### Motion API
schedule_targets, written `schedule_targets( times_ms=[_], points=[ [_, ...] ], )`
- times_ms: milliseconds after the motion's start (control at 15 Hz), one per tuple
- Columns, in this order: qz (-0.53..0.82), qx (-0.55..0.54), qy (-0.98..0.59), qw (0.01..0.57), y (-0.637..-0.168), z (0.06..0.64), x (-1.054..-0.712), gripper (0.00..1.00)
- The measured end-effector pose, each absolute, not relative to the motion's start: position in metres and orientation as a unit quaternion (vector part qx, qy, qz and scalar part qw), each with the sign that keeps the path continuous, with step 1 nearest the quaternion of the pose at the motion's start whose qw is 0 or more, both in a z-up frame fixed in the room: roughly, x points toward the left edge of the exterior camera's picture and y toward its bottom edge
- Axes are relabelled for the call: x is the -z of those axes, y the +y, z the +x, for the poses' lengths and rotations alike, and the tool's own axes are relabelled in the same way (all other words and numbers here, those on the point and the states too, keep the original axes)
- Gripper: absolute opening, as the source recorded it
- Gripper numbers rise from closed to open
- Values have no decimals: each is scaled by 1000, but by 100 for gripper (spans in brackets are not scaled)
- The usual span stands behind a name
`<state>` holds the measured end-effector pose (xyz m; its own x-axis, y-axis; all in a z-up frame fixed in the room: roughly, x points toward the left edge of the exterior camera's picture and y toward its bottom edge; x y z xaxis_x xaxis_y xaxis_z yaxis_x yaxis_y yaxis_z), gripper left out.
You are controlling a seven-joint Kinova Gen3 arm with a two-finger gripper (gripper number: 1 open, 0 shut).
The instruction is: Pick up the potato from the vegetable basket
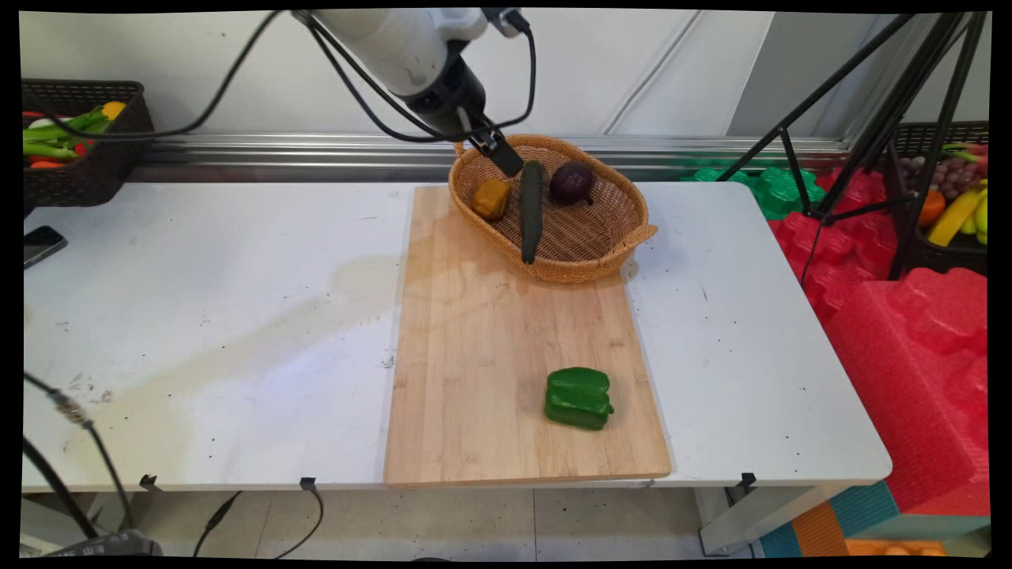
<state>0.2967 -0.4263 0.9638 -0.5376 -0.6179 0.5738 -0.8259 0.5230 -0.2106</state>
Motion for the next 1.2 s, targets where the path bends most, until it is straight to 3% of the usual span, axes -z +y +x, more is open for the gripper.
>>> schedule_targets(
  times_ms=[1200],
  points=[
    [491, -217, -834, 128, -532, 297, -861, 100]
  ],
)
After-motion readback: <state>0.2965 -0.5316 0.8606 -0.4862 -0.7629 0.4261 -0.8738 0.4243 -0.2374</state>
